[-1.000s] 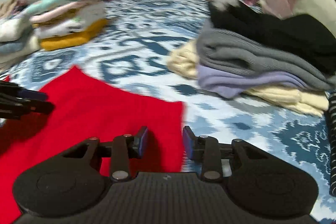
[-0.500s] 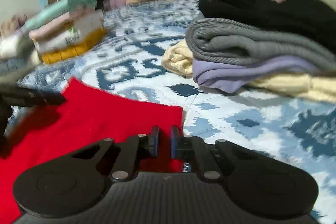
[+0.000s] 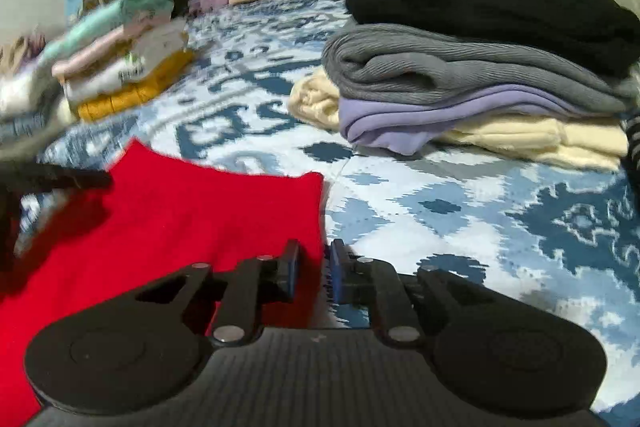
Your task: Fold clothes
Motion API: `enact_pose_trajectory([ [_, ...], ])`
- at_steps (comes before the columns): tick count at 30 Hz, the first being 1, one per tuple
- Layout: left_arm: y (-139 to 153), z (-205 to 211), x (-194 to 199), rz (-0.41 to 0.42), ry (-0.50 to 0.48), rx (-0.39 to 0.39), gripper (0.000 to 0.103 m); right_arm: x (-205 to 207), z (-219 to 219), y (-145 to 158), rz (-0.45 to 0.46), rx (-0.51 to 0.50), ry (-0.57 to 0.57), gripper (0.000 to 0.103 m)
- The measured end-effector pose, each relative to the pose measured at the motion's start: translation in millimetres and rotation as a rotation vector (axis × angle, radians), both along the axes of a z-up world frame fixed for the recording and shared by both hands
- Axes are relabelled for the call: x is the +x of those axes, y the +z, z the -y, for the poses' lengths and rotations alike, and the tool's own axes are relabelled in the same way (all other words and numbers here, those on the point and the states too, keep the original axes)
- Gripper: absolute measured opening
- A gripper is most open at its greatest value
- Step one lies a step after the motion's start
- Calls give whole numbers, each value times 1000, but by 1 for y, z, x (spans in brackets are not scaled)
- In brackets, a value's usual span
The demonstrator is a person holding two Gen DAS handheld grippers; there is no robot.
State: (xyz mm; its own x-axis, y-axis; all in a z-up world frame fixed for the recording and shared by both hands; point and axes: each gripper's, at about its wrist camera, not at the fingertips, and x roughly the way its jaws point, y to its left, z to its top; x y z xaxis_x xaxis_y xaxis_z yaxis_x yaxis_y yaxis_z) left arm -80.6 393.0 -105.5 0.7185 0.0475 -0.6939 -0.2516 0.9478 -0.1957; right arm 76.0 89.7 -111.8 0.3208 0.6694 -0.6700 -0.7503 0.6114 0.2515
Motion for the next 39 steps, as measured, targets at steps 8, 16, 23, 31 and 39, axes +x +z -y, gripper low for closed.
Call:
enact_pose_trajectory([
  [8, 25, 3, -43, 28, 71, 58, 42, -45, 23, 13, 72, -18, -20, 20],
  [16, 44, 26, -128, 13, 130, 133, 43, -153, 42, 27, 136, 19, 17, 23],
  [23, 38, 92, -201, -38, 19, 187, 43, -250, 53, 20, 189, -11, 87, 25],
  [31, -1, 148, -240, -124, -42, 323, 43, -328, 65, 6, 346, -95, 146, 42],
  [39, -7, 164, -256, -107, -6, 344, 46, -338, 93, 12, 302, -30, 24, 43],
])
